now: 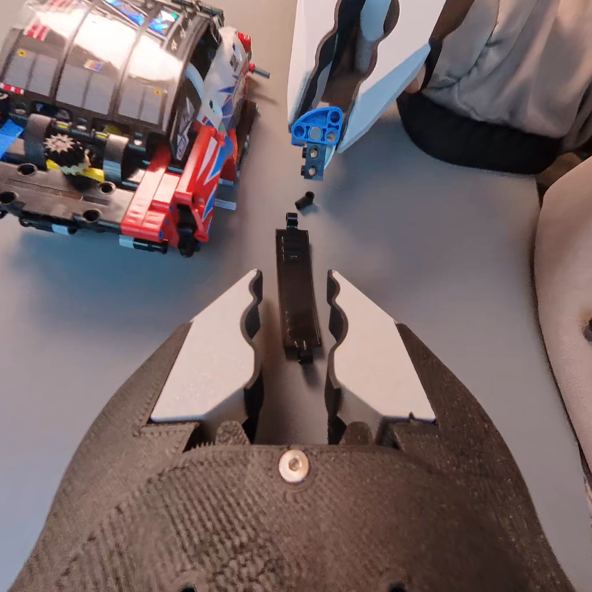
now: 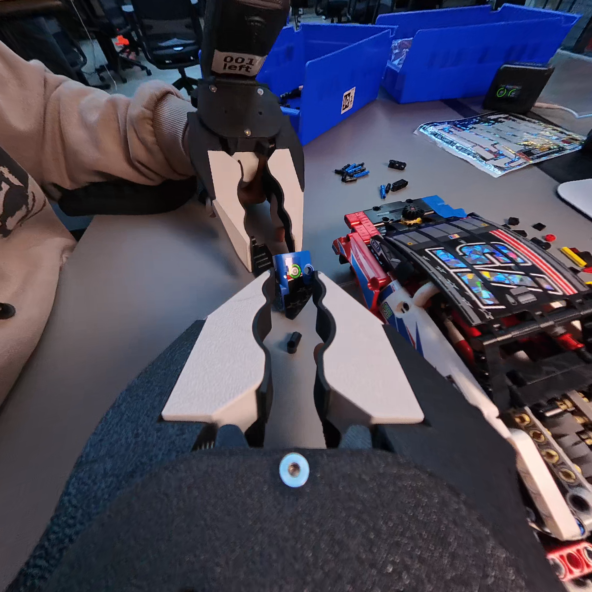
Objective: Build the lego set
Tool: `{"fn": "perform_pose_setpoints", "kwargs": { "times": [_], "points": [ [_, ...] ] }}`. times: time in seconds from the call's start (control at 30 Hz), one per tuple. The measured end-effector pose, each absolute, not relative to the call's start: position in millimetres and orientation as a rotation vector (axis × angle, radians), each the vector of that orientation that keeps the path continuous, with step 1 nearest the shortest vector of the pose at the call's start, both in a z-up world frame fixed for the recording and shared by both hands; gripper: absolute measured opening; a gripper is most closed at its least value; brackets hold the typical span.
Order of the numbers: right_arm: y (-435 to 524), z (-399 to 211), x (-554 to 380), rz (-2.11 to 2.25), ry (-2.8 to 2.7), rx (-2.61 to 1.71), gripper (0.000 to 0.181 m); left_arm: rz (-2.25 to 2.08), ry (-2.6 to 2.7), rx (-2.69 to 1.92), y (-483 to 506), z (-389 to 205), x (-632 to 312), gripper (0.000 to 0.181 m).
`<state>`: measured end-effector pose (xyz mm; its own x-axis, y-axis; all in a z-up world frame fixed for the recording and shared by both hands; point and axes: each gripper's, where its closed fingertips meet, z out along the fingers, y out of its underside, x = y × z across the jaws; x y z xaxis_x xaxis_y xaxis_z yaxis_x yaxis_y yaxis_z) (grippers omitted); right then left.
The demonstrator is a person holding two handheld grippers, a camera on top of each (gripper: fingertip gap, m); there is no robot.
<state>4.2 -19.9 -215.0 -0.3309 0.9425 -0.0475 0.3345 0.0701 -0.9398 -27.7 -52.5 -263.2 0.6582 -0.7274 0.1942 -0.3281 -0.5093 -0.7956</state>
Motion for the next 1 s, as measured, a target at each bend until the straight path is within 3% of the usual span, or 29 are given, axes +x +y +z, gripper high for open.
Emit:
{"fn": "perform_pose_setpoints", "kwargs": {
  "times": [0.4, 0.57, 0.77, 1.0],
  "points": [
    [-9, -227, 2, 1.200, -1.736, -1.346, 0.020, -0.385, 1.015, -2.157, -60, -277, -24, 0.001],
    [-8, -228, 4, 1.180, -1.745, -1.351, 0.020, -0.305, 1.010, -2.156, -55, -277, -32, 0.000],
    [-6, -232, 8, 1.141, -1.776, -1.381, 0.020, -0.300, 0.953, -2.272, -60, -276, -53, 0.032],
    [-7, -230, 10, 1.138, -1.773, -1.376, 0.020, -0.445, 1.004, -2.413, -87, -276, -57, 0.043]
  ]
}}
